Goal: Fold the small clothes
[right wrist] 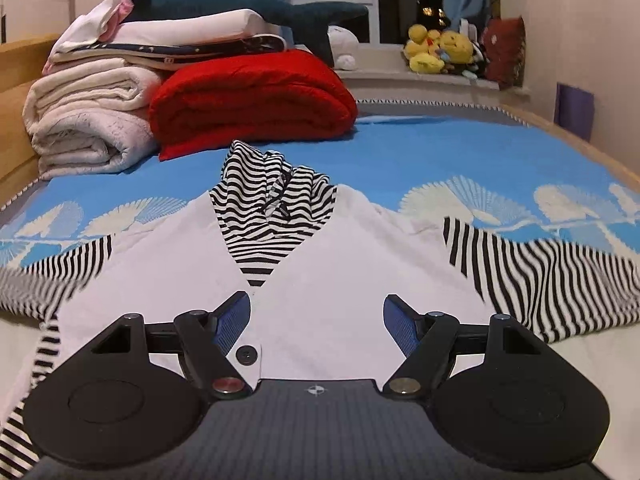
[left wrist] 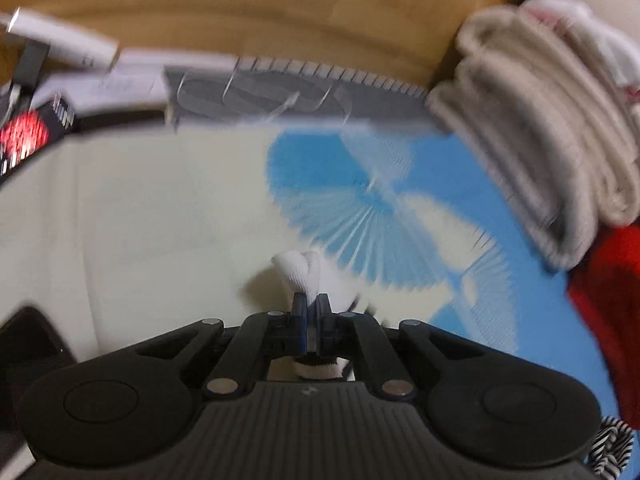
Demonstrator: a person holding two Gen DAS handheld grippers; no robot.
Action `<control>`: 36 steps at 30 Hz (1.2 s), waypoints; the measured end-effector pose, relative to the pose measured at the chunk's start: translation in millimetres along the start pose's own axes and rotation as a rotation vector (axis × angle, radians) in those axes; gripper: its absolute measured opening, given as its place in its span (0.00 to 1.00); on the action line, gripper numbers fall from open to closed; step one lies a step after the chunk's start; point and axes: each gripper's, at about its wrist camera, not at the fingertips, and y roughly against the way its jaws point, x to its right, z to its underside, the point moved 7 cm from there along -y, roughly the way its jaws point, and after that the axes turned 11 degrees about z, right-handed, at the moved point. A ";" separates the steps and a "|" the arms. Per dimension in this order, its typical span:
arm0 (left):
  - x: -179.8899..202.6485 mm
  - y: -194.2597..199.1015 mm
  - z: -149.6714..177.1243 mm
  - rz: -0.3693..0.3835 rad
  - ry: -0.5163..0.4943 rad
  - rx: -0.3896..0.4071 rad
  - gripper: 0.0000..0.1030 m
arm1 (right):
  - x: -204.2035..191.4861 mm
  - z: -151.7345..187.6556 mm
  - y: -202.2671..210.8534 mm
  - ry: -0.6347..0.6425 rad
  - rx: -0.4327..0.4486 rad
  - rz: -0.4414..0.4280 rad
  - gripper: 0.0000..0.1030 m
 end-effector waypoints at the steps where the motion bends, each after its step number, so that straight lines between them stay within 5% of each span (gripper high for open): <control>1: -5.4 -8.1 3.2 0.000 0.031 -0.028 0.04 | 0.2 0.0 0.8 0.002 0.003 0.001 0.73; 3: -18.2 -12.1 9.5 -0.006 0.104 -0.062 0.04 | 0.7 -0.6 2.5 0.012 0.013 0.008 0.73; 7: -3.1 4.7 6.0 -0.007 0.054 0.004 0.03 | 5.7 -2.4 2.1 -0.001 0.007 0.022 0.73; 13: 133.8 54.2 26.4 0.191 -0.157 0.050 0.03 | 24.9 -13.9 8.1 -0.092 0.019 0.032 0.73; 16: 233.8 89.9 86.8 0.361 -0.297 0.011 0.03 | 36.5 -18.4 11.4 -0.120 0.032 0.043 0.73; 20: 339.5 131.2 214.8 0.579 -0.456 -0.125 0.04 | 54.5 -20.8 12.1 -0.148 0.036 0.069 0.73; 21: 355.5 136.7 252.1 0.621 -0.485 -0.166 0.07 | 59.5 -21.0 10.9 -0.158 0.032 0.074 0.73; 22: 367.2 137.2 296.9 0.624 -0.539 -0.226 0.20 | 63.5 -20.6 10.0 -0.166 0.027 0.078 0.73; 23: 370.3 132.6 334.1 0.598 -0.584 -0.292 0.35 | 67.7 -19.7 8.4 -0.173 0.018 0.081 0.73; 24: 367.6 125.5 365.0 0.561 -0.631 -0.354 0.62 | 72.3 -18.6 6.5 -0.182 0.004 0.083 0.73; 25: 359.6 118.6 386.5 0.522 -0.665 -0.394 0.70 | 76.8 -17.6 4.9 -0.194 -0.012 0.079 0.73; 29: 302.7 109.0 395.9 0.446 -0.738 -0.416 0.72 | 91.8 -16.5 5.3 -0.255 -0.044 0.051 0.73; 31: 267.6 110.1 369.0 0.401 -0.760 -0.381 0.82 | 96.3 -18.5 7.5 -0.286 -0.046 0.032 0.73; 36: 174.4 135.5 308.4 0.213 -0.786 -0.290 0.82 | 90.5 -24.1 11.3 -0.335 -0.043 -0.040 0.73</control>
